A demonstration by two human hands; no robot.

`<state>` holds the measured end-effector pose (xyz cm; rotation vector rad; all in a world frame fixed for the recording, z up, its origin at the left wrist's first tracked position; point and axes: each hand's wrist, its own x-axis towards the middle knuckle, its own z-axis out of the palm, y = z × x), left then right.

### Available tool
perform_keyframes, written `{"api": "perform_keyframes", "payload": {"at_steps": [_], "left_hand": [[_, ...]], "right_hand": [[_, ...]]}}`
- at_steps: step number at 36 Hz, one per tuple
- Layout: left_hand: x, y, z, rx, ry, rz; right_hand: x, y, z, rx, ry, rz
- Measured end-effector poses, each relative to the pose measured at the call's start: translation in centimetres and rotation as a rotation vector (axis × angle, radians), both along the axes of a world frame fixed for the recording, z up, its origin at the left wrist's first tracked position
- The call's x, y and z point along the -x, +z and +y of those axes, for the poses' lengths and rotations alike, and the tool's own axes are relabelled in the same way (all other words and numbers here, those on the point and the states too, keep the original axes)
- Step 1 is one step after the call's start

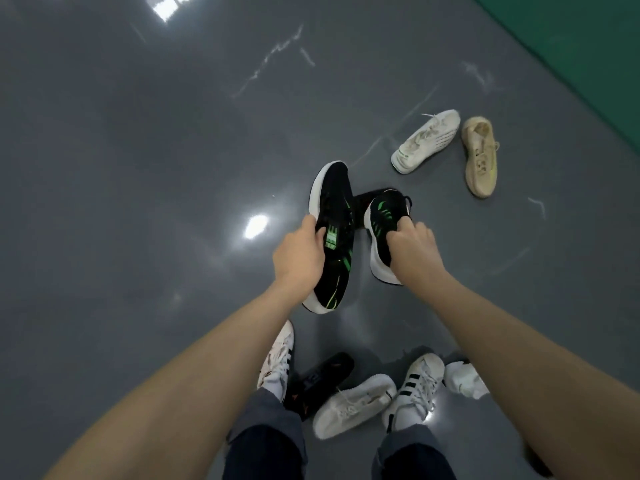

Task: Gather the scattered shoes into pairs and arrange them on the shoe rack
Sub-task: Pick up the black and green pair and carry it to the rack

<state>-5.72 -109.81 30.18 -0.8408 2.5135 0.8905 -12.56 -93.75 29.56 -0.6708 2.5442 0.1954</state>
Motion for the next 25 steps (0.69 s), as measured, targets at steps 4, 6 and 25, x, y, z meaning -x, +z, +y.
{"api": "perform_keyframes", "payload": {"at_steps": [4, 6, 25], "left_hand": [[-2.0, 3.9, -3.8, 0.020, 0.036, 0.019], [-2.5, 5.4, -5.1, 0.029, 0.076, 0.023], [-14.5, 20.4, -11.7, 0.091, 0.858, 0.253]], "right_hand": [[-0.6, 3.6, -3.6, 0.049, 0.103, 0.131], [-0.8, 5.3, -5.4, -0.009, 0.156, 0.090], [-7.5, 20.0, -18.1, 0.650, 0.922, 0.364]]}}
